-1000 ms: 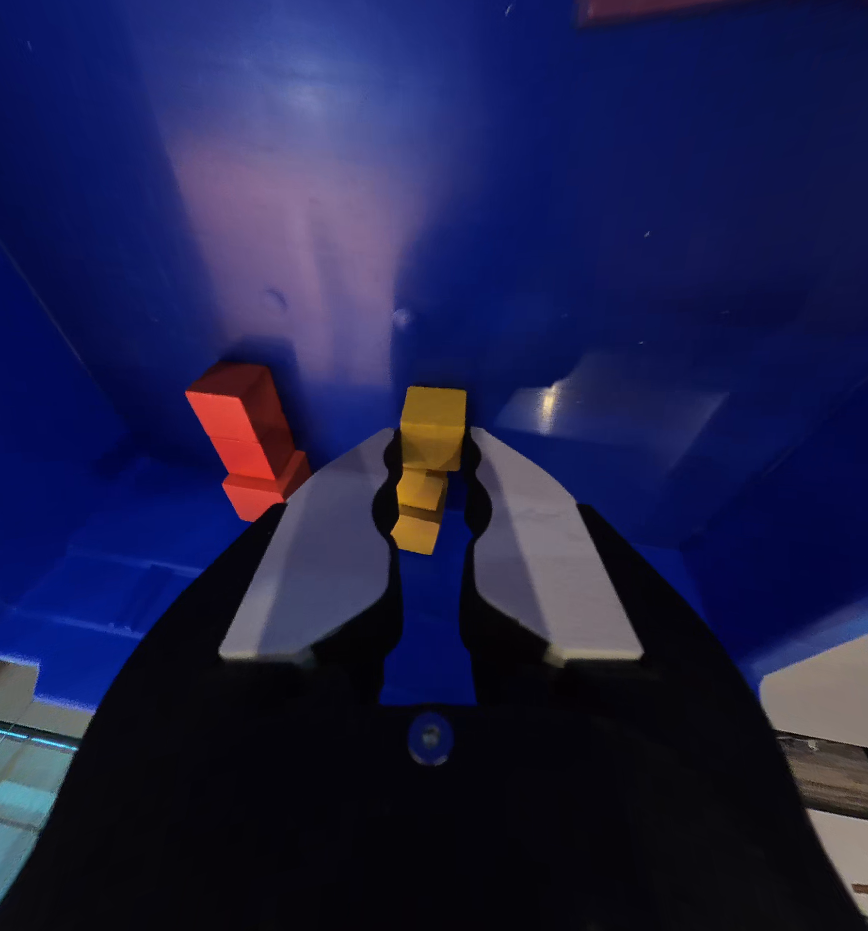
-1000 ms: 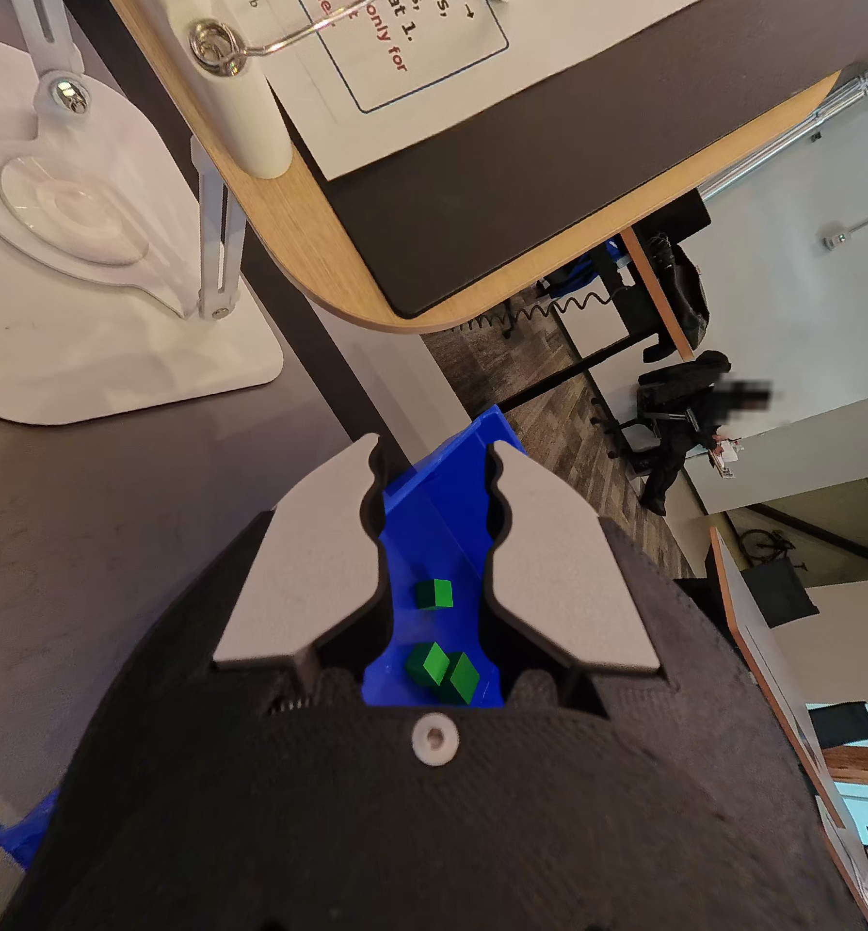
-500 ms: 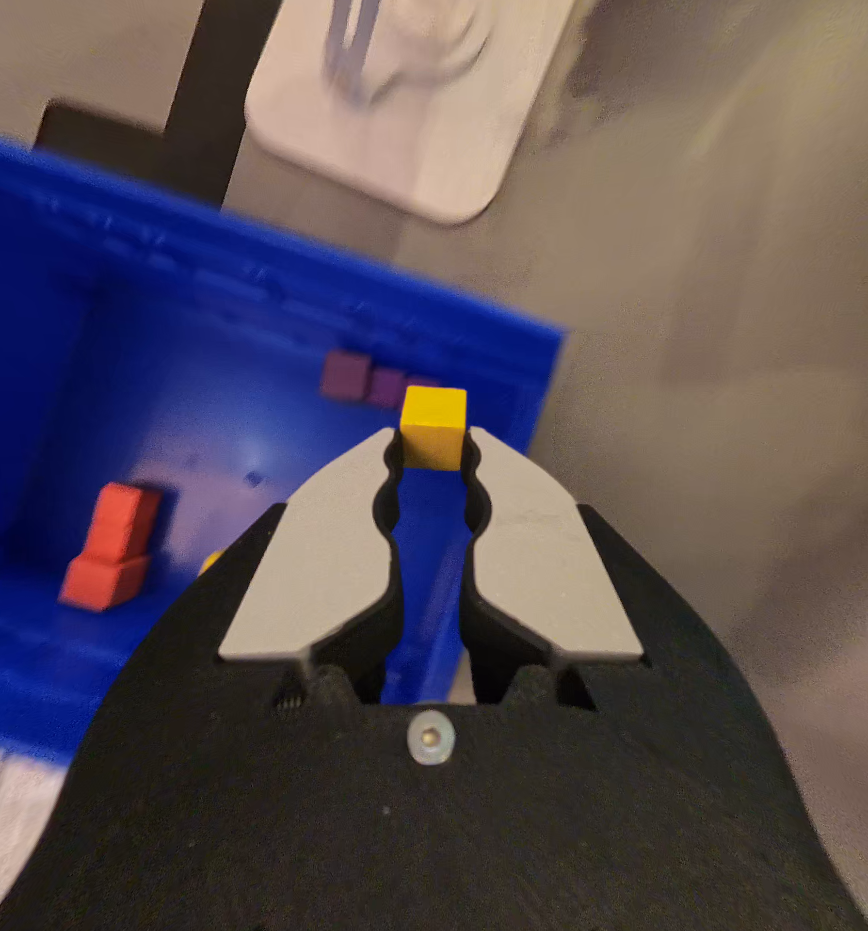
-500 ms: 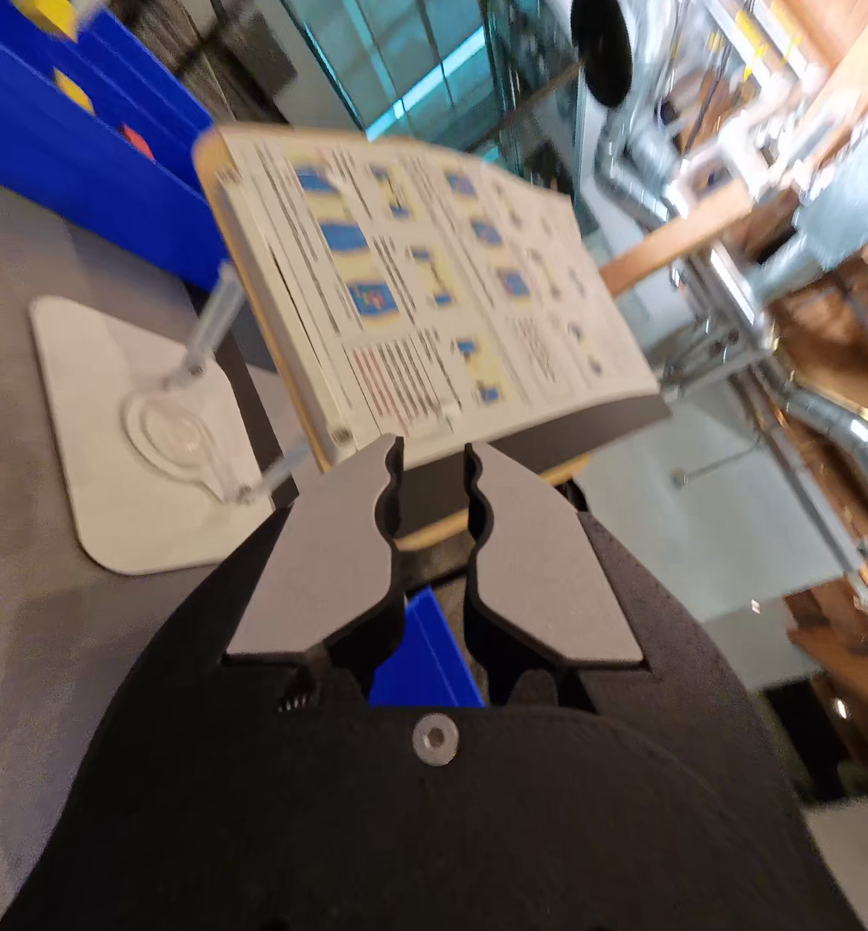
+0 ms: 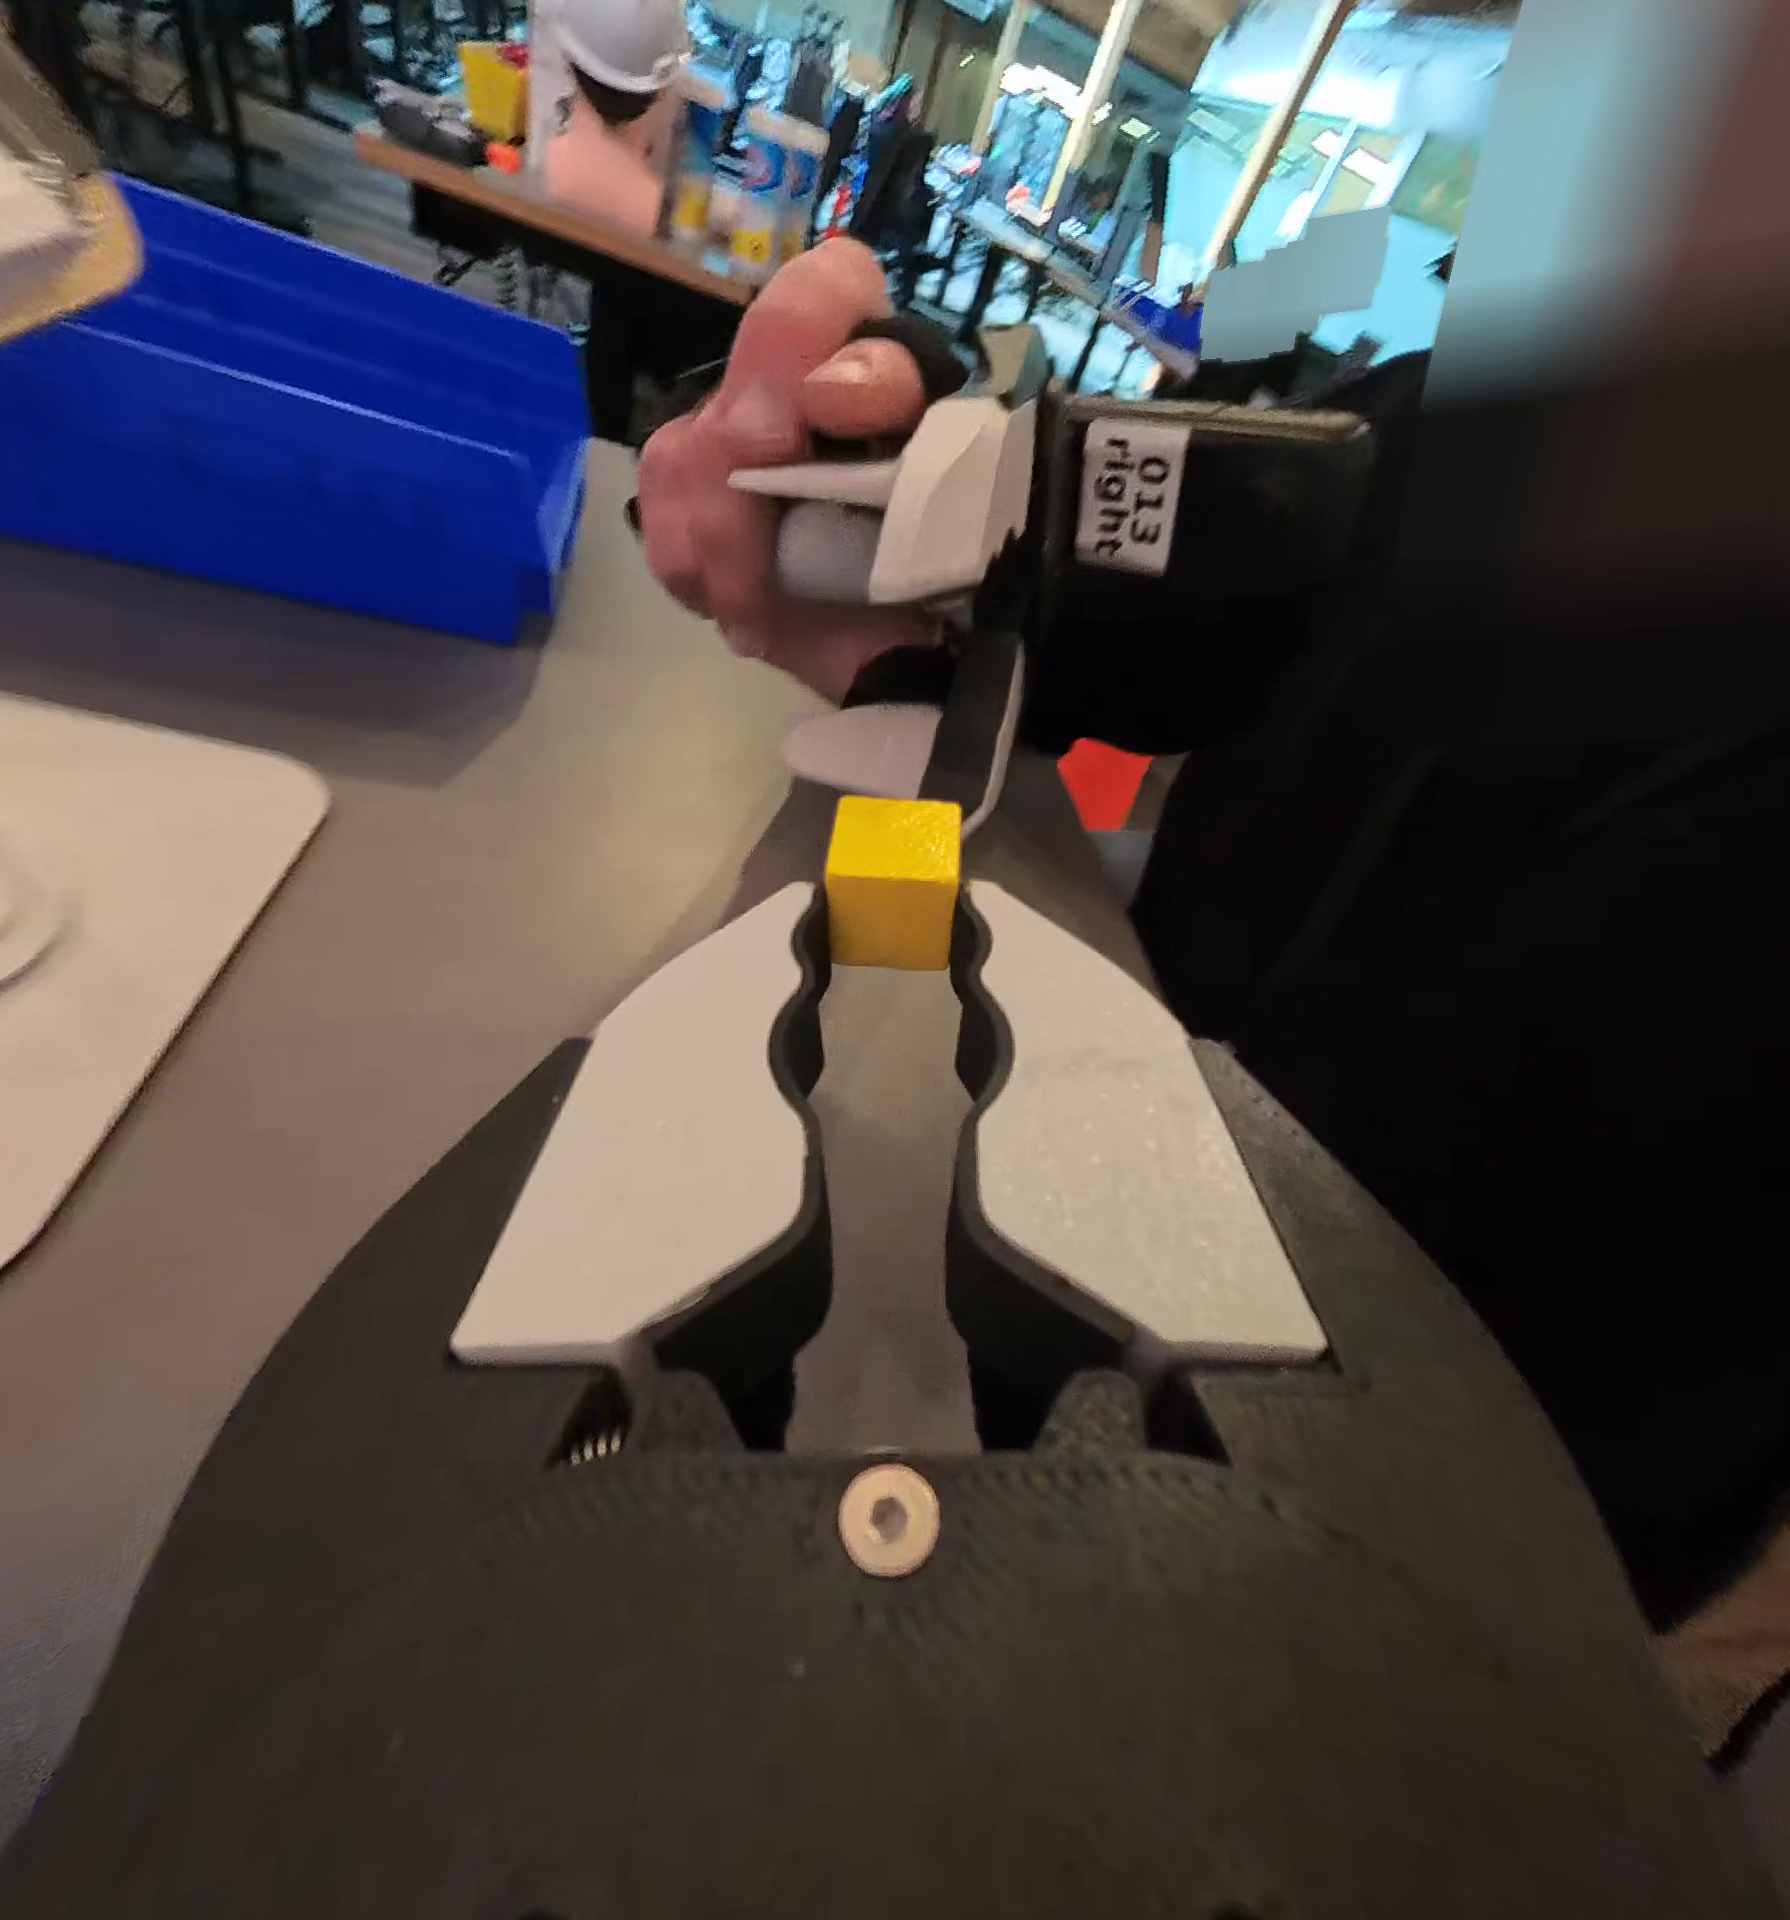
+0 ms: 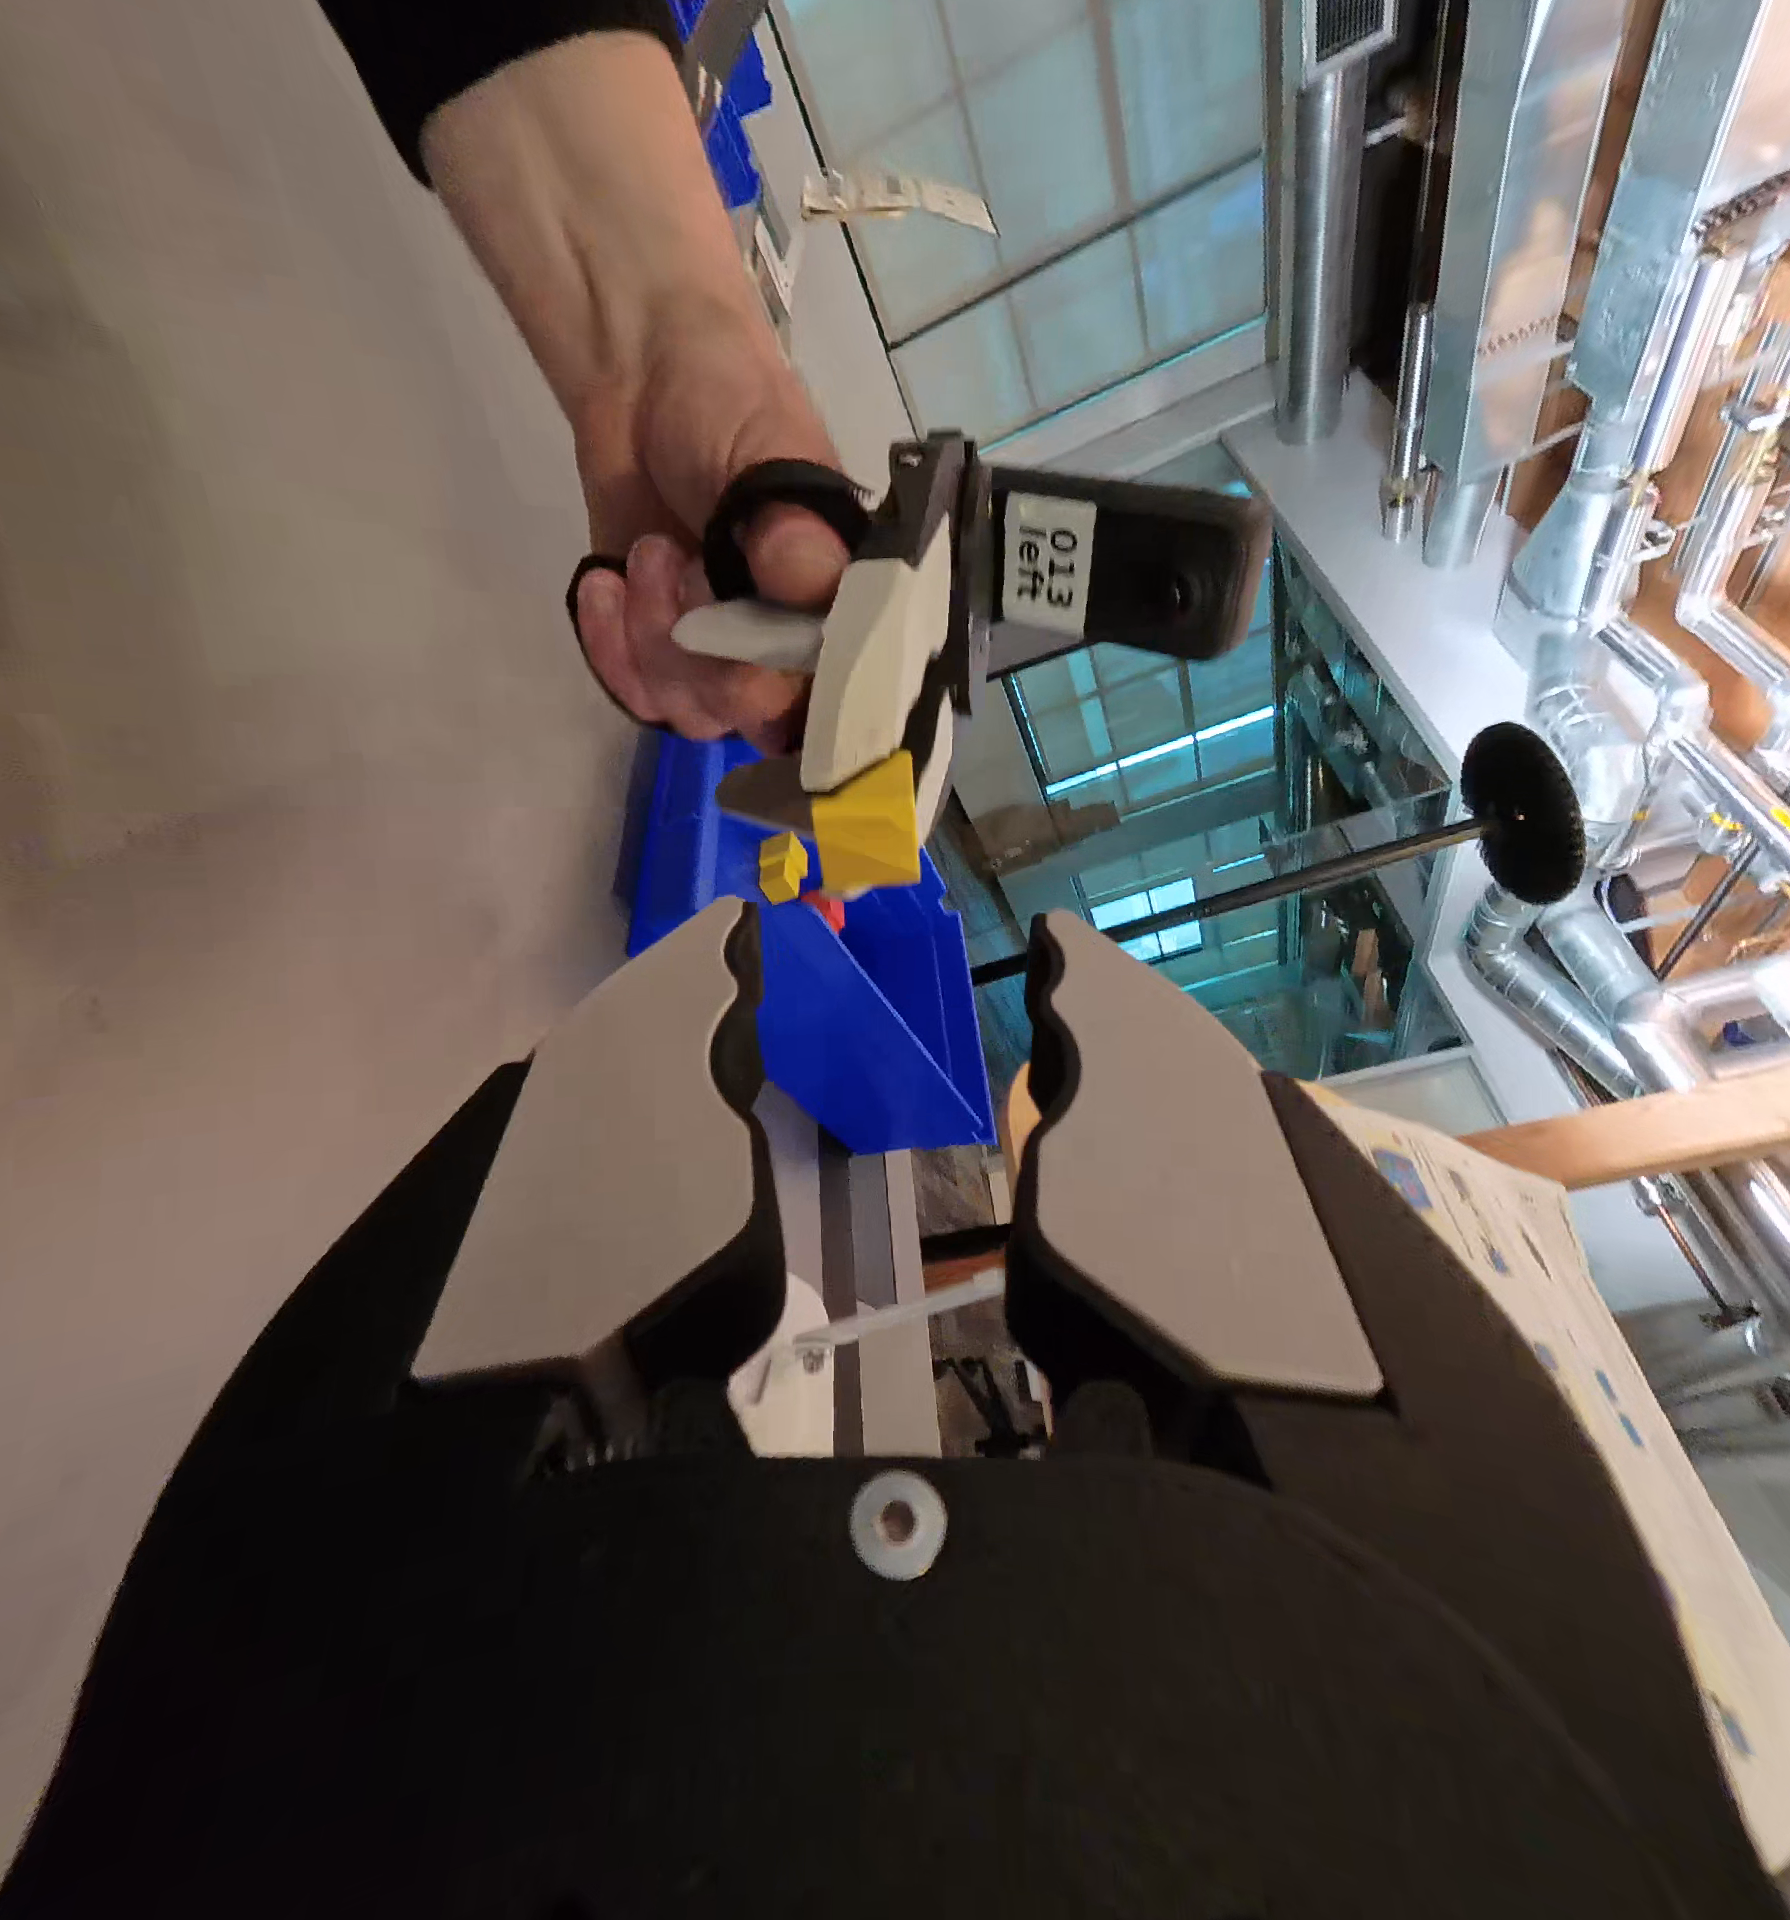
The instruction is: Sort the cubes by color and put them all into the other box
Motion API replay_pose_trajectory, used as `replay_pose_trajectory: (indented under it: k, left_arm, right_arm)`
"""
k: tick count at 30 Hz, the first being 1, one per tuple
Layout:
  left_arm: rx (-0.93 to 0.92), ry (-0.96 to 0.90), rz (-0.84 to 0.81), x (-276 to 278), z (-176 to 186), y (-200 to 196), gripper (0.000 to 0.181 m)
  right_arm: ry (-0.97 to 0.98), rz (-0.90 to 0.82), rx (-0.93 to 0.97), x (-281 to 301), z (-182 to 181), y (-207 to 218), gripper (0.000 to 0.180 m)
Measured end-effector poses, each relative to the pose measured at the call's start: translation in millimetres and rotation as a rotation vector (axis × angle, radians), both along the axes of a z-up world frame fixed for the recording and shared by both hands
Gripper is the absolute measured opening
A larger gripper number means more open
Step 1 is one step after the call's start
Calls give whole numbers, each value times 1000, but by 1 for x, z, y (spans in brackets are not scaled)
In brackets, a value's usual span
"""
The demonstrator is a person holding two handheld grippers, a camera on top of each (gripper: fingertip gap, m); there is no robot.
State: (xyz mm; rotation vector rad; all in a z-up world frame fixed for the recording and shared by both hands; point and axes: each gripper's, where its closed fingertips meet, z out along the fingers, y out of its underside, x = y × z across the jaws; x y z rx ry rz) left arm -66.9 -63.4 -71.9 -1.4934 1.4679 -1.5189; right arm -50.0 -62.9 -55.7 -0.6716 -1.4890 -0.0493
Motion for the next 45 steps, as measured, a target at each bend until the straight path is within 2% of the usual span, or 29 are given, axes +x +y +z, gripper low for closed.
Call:
replay_pose_trajectory:
  k: [5, 11, 16, 19, 21, 23, 27, 32, 37, 39, 41, 45]
  left_arm:
    - [-73, -50, -70, 18, -4, -18, 21]
    - [-98, -82, -138, 26, -5, -29, 21]
    - [-139, -118, -158, 27, -1, -31, 22]
    - [-116, -117, -138, 23, 3, -26, 27]
    - [-89, -106, -118, 15, 4, -24, 19]
    - [-65, -112, -94, 6, 8, -20, 3]
    - [11, -66, 7, -12, 8, -7, 0]
    - [76, -11, 94, -36, 8, 7, 0]
    - [183, 131, 212, -67, -1, 36, 0]
    - [215, 215, 271, -84, -8, 53, 7]
    - [242, 256, 334, -100, -8, 72, 13]
    - [394, 483, 442, -135, -26, 118, 31]
  right_arm:
    - [-31, 46, 5, -14, -5, -13, 45]
    - [-56, 67, 45, -15, -12, -19, 22]
    - [-70, 53, 46, -11, -9, -20, 22]
    - [-40, 0, 47, 5, 8, -11, 22]
    - [-18, -84, 30, 31, 23, 10, 22]
    - [8, -192, -4, 69, 37, 39, 22]
    - [68, -483, -71, 174, 52, 111, 22]
    - [119, -726, -230, 288, 34, 170, 22]
    - [132, -927, -414, 361, -6, 207, 25]
    - [150, -1032, -464, 385, -18, 218, 53]
    - [158, -1062, -516, 394, -25, 221, 67]
    - [163, -1060, -492, 390, -15, 218, 65]
